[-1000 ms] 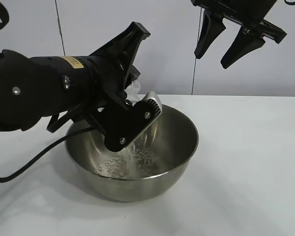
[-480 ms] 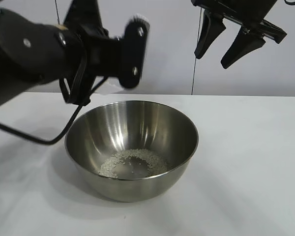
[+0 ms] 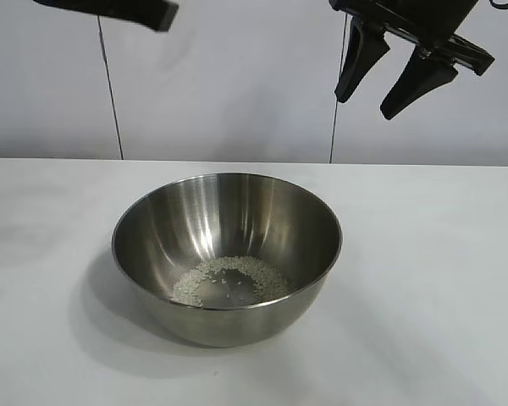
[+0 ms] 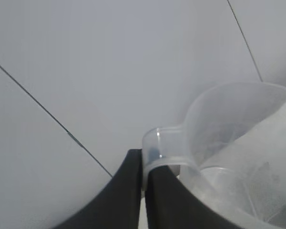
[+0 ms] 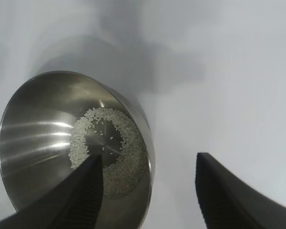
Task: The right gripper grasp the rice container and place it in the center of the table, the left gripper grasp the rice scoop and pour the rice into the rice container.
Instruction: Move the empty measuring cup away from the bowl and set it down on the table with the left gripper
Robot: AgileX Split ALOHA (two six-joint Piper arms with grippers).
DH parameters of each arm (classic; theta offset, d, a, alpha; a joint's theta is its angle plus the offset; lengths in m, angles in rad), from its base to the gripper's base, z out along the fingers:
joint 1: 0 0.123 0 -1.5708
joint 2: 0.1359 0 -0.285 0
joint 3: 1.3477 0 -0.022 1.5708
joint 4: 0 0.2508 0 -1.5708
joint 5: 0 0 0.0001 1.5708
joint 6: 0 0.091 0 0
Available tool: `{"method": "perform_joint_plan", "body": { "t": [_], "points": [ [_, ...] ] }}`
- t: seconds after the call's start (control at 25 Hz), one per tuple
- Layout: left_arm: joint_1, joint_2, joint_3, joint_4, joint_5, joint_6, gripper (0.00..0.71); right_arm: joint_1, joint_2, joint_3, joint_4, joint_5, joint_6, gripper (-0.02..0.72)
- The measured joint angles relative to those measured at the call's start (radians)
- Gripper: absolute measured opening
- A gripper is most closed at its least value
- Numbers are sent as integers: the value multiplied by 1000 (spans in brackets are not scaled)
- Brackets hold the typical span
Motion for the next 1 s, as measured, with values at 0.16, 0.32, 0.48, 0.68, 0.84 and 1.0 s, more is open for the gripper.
{"method": "perform_joint_plan", "body": {
  "t": [0.16, 0.32, 0.48, 0.68, 0.84, 1.0],
  "points": [
    [115, -56, 0, 0, 175, -234, 8, 0, 0, 0, 0, 0, 0, 399],
    [260, -77, 0, 4, 379, -383, 8, 0, 0, 0, 0, 0, 0, 399],
    [411, -77, 7, 25, 518, -438, 8, 0, 0, 0, 1, 0, 0, 399],
    [476, -77, 103, 194, 402, -450, 8, 0, 0, 0, 1, 0, 0, 399],
    [477, -72, 263, 445, 139, -623, 8, 0, 0, 0, 2, -1, 0, 399],
    [480, 10, 410, 733, -113, -897, 8, 0, 0, 0, 4, -1, -1, 399]
  ]
}}
